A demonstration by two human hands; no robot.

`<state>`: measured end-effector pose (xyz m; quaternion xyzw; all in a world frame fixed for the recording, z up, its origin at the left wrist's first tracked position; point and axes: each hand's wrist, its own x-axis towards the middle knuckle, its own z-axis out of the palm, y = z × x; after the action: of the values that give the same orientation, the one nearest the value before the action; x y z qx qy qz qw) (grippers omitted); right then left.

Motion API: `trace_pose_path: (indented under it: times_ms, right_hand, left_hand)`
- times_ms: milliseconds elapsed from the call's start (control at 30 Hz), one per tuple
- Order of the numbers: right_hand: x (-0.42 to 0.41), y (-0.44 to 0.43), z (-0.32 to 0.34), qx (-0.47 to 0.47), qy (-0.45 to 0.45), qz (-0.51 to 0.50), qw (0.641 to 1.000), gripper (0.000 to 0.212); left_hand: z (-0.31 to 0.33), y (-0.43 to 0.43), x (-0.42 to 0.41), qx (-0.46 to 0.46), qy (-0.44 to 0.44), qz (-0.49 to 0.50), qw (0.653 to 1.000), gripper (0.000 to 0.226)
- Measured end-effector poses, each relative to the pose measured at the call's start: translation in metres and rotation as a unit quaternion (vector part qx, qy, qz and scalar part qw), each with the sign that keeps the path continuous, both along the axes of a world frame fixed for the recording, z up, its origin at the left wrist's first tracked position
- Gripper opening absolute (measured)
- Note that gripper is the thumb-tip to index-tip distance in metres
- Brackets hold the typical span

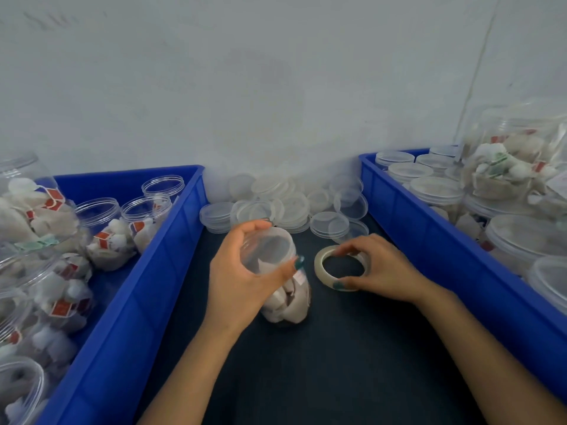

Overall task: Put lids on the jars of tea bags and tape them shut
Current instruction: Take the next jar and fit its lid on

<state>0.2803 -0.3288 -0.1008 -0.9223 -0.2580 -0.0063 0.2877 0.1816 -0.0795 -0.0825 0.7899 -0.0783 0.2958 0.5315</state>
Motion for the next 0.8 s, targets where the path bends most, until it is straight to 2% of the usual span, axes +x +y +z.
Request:
trace_pose_path:
  times_ms: [100, 167, 267, 367, 433, 533, 667, 733, 800]
  right_hand:
    - [0.006, -0.006, -0.007, -0.118, -0.004, 0.018, 0.993, 0.048]
    - [0.007, -0.004, -0.01, -0.139, -0.016, 0.028, 0.99, 0.033]
    - [0.005, 0.0, -0.01, -0.126, -0.041, 0.029, 0.991, 0.015]
    - [-0.004, 0.008, -0.009, -0.033, -0.038, 0.016, 0.999, 0.006]
    - [-0.011, 0.016, -0.009, 0.066, -0.097, 0.006, 0.993, 0.009]
    - [-0.023, 0.029, -0.007, 0.185, -0.235, -0.007, 0.954, 0.018]
    - [-0.04, 0.044, -0.001, 0.178, -0.433, 0.015, 0.883, 0.015]
    - [-0.045, 0.049, 0.002, 0.15, -0.489, 0.054, 0.857, 0.016]
    - [-0.048, 0.052, 0.001, 0.12, -0.511, 0.074, 0.848, 0.018]
  left_hand:
    - [-0.003, -0.003, 0.003, 0.073, -0.043, 0.0, 0.996, 0.066]
    - [-0.007, -0.005, 0.006, 0.126, -0.049, -0.004, 0.991, 0.06]
    - [-0.013, -0.004, 0.005, 0.191, -0.031, 0.009, 0.981, 0.055]
    - [-0.014, -0.005, 0.003, 0.248, -0.07, 0.047, 0.965, 0.056]
    - [-0.013, -0.008, 0.003, 0.282, -0.115, 0.073, 0.95, 0.052]
    - [-0.012, -0.012, -0.001, 0.292, -0.149, 0.091, 0.94, 0.046]
    - [-0.011, -0.016, -0.006, 0.299, -0.151, 0.099, 0.937, 0.039]
    - [-0.012, -0.018, -0.007, 0.303, -0.158, 0.108, 0.934, 0.036]
    - [-0.013, -0.019, -0.008, 0.302, -0.164, 0.122, 0.931, 0.035]
